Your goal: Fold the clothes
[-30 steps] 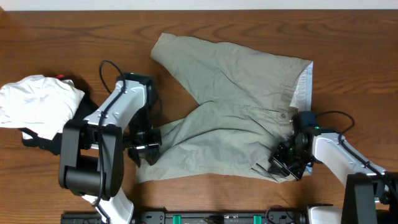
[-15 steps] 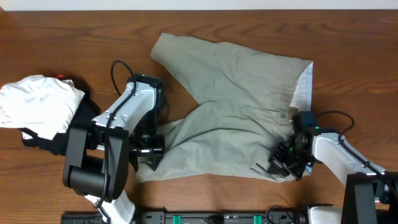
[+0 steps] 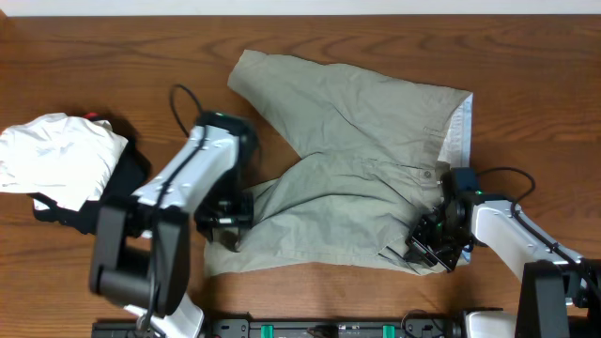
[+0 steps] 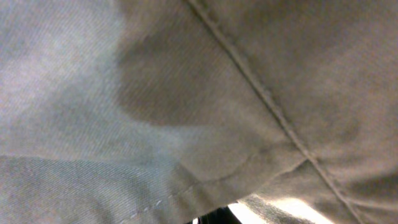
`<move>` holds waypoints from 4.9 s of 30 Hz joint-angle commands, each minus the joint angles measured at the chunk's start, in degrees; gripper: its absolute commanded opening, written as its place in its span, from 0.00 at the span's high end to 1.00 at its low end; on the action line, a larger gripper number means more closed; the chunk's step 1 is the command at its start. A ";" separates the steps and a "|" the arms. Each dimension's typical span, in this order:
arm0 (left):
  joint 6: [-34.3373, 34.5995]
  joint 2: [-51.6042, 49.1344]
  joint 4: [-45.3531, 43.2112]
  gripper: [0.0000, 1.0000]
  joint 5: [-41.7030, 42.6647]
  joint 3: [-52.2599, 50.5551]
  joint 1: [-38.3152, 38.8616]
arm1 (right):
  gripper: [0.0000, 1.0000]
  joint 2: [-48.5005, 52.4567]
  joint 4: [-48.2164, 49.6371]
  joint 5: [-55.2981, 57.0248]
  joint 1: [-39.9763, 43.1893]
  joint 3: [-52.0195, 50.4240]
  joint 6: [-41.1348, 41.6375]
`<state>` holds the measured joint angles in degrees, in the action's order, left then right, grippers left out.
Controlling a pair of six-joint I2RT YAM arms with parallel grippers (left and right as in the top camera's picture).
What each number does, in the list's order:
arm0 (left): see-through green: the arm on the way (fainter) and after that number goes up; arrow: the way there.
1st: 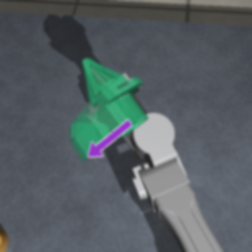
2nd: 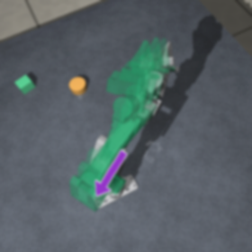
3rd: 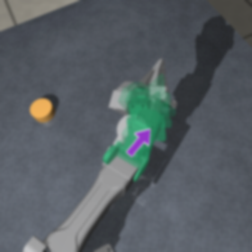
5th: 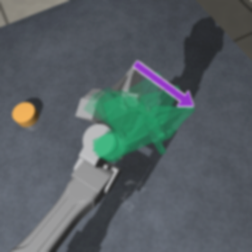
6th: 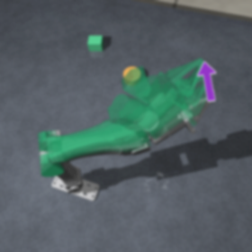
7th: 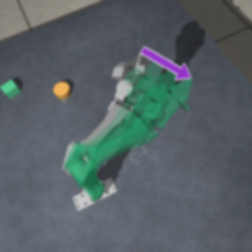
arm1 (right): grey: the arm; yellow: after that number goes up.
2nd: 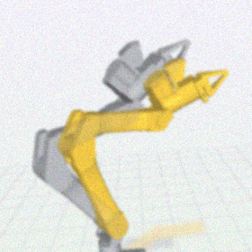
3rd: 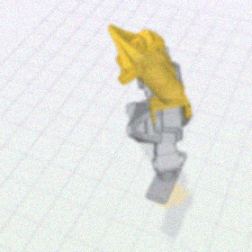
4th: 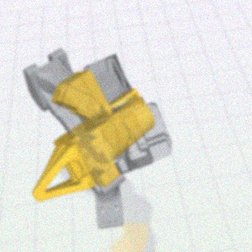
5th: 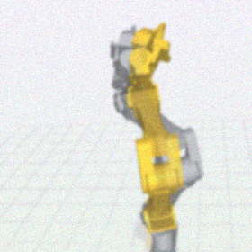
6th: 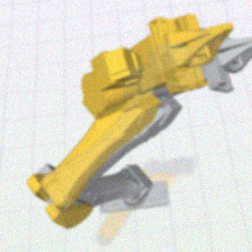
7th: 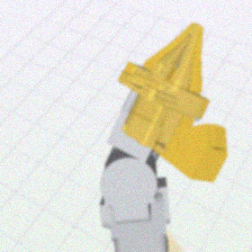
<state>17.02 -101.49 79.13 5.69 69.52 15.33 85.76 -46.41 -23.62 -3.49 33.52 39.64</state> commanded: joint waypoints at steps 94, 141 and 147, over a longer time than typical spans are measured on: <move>11.39 7.13 -38.21 0.40 -8.11 -19.63 -4.17 | 0.94 3.06 2.73 6.71 -0.17 -3.10 -2.05; 9.46 12.87 -48.50 0.94 -3.02 -23.96 -15.89 | 0.94 3.06 2.75 6.97 -0.17 -3.10 -2.19; 6.82 14.67 -49.70 0.94 12.70 -23.96 -23.32 | 0.94 3.06 2.99 7.10 -0.17 -3.10 -2.16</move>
<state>26.37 -87.68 30.11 11.79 45.76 -5.02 86.26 -45.06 -26.65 -3.51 33.08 38.30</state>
